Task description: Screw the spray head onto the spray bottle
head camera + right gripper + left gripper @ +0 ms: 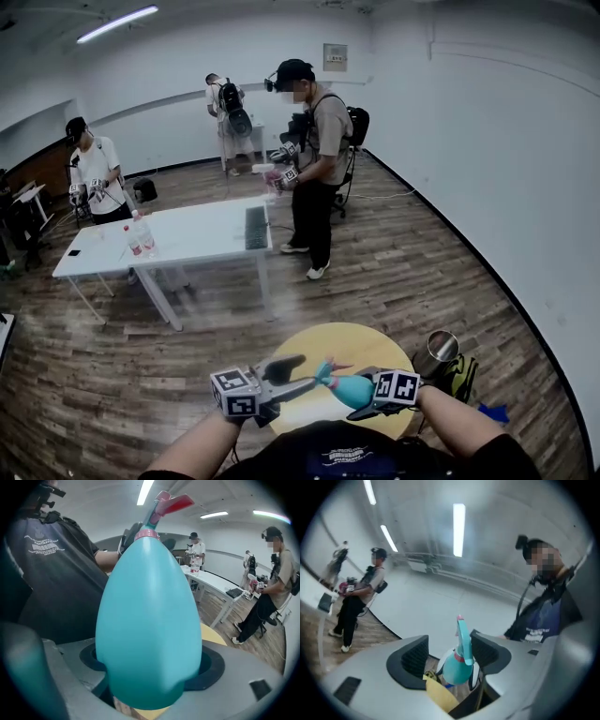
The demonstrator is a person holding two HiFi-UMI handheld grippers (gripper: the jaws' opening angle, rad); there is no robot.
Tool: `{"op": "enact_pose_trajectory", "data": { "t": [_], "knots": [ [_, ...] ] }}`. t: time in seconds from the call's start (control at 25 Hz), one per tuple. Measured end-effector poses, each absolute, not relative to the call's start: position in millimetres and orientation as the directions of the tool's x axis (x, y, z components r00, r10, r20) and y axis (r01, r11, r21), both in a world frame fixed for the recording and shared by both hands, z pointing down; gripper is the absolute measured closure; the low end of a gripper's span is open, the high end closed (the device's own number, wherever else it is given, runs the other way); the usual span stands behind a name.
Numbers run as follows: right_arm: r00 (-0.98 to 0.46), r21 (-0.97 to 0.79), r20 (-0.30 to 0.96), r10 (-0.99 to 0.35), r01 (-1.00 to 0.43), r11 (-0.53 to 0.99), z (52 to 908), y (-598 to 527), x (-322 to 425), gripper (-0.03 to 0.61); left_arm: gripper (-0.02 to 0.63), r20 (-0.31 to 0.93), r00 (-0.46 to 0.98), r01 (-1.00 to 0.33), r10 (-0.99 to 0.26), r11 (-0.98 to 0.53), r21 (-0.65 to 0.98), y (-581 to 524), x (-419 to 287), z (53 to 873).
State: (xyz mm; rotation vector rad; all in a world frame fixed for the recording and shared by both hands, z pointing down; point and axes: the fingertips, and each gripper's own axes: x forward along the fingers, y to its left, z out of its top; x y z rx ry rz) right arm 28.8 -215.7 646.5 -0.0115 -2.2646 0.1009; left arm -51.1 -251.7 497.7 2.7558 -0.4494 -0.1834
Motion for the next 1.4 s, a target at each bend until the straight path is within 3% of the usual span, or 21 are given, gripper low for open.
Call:
{"op": "enact_pose_trajectory", "data": {
  "t": [0.08, 0.12, 0.16, 0.28, 0.44, 0.52, 0.64, 0.68, 0.76, 0.88, 1.0, 1.08, 1.2, 1.24, 1.28, 1.4],
  "knots": [
    [-0.627, -0.065, 0.777, 0.061, 0.017, 0.998, 646, -211, 19, 0.133, 0.303, 0.118, 0.975, -0.203, -0.189, -0.972, 0.121, -232, -14, 508],
    [-0.621, -0.064, 0.781, 0.072, 0.036, 0.997, 646, -209, 16, 0.133, 0.404, 0.211, 0.968, -0.137, -0.135, -0.991, -0.004, -220, -1, 511],
    [-0.617, -0.068, 0.782, 0.086, 0.053, 0.996, 646, -206, 15, 0.132, 0.439, 0.284, 0.954, -0.072, -0.101, -0.991, -0.11, -210, 6, 513],
    [-0.624, -0.097, 0.771, 0.129, 0.085, 0.992, 643, -194, 14, 0.133, 0.436, 0.384, 0.922, 0.058, -0.054, -0.96, -0.274, -196, 11, 511],
    [-0.616, -0.075, 0.778, 0.122, 0.101, 0.992, 639, -191, 16, 0.135, 0.431, 0.446, 0.893, 0.122, -0.054, -0.926, -0.358, -194, 12, 509],
    [-0.623, -0.078, 0.772, 0.121, 0.096, 0.992, 638, -193, 18, 0.137, 0.43, 0.401, 0.915, 0.089, -0.046, -0.946, -0.311, -195, 15, 507],
    [-0.643, -0.099, 0.757, 0.119, 0.068, 0.993, 636, -197, 24, 0.137, 0.412, 0.238, 0.964, -0.087, -0.116, -0.988, -0.126, -211, 7, 500],
    [-0.65, -0.104, 0.752, 0.108, 0.045, 0.994, 637, -200, 27, 0.137, 0.359, 0.169, 0.972, -0.161, -0.166, -0.986, -0.045, -220, -3, 498],
    [-0.667, -0.113, 0.742, 0.068, -0.025, 0.993, 641, -210, 37, 0.137, 0.325, 0.006, 0.96, -0.276, -0.279, -0.947, 0.163, -238, -33, 492],
    [-0.672, -0.118, 0.74, -0.001, -0.132, 0.984, 648, -226, 54, 0.137, 0.31, -0.189, 0.869, -0.328, -0.457, -0.819, 0.471, -261, -86, 488],
    [-0.653, -0.108, 0.757, -0.02, -0.155, 0.982, 653, -229, 61, 0.137, 0.308, -0.198, 0.846, -0.328, -0.495, -0.777, 0.538, -269, -99, 492],
    [-0.633, -0.078, 0.774, -0.014, -0.118, 0.99, 652, -225, 55, 0.137, 0.29, -0.129, 0.905, -0.312, -0.406, -0.838, 0.447, -261, -72, 492],
    [-0.599, -0.018, 0.801, -0.001, -0.026, 0.999, 650, -217, 35, 0.137, 0.287, 0.089, 0.976, -0.211, -0.199, -0.967, 0.146, -233, -10, 503],
    [-0.588, -0.004, 0.809, 0.008, 0.008, 1.0, 650, -214, 30, 0.135, 0.313, 0.178, 0.974, -0.145, -0.142, -0.989, 0.007, -221, 6, 508],
    [-0.578, 0.006, 0.816, 0.018, 0.039, 0.999, 651, -210, 26, 0.135, 0.443, 0.258, 0.961, -0.071, -0.102, -0.989, -0.128, -208, 16, 512],
    [-0.594, -0.007, 0.803, 0.05, 0.073, 0.997, 649, -201, 22, 0.133, 0.433, 0.378, 0.925, 0.082, -0.043, -0.948, -0.307, -192, 24, 514]
  ]
}}
